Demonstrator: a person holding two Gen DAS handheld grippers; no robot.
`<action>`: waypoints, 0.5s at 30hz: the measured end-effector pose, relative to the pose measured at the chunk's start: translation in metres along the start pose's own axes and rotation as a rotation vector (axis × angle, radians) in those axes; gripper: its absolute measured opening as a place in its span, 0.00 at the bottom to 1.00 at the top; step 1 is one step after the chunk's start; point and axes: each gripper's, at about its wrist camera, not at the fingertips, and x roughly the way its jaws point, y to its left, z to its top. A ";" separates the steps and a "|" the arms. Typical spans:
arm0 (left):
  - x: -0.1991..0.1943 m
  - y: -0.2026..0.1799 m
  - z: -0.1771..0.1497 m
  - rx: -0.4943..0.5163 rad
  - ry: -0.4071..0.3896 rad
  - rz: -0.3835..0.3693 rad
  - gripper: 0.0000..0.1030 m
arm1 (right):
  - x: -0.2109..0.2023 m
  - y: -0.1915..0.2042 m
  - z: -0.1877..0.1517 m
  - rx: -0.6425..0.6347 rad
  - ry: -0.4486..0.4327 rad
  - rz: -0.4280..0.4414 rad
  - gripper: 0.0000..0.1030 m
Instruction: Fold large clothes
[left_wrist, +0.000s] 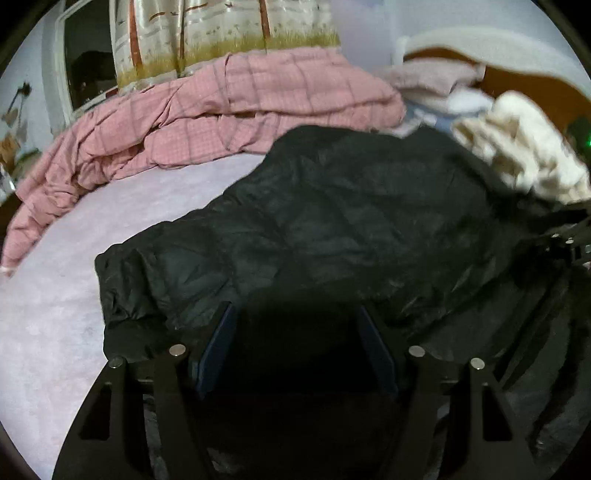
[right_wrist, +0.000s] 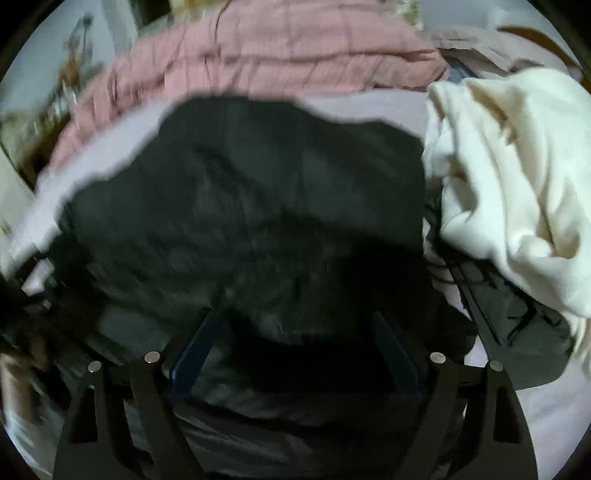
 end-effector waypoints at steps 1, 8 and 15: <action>0.005 0.000 -0.002 0.003 0.020 0.012 0.65 | 0.004 0.000 0.000 -0.001 0.005 -0.012 0.84; 0.034 -0.009 0.002 0.023 0.082 0.044 0.66 | 0.033 -0.001 0.003 0.083 -0.145 -0.149 0.84; 0.023 0.012 0.018 -0.094 -0.011 0.046 0.60 | 0.027 -0.002 0.008 0.189 -0.203 -0.180 0.83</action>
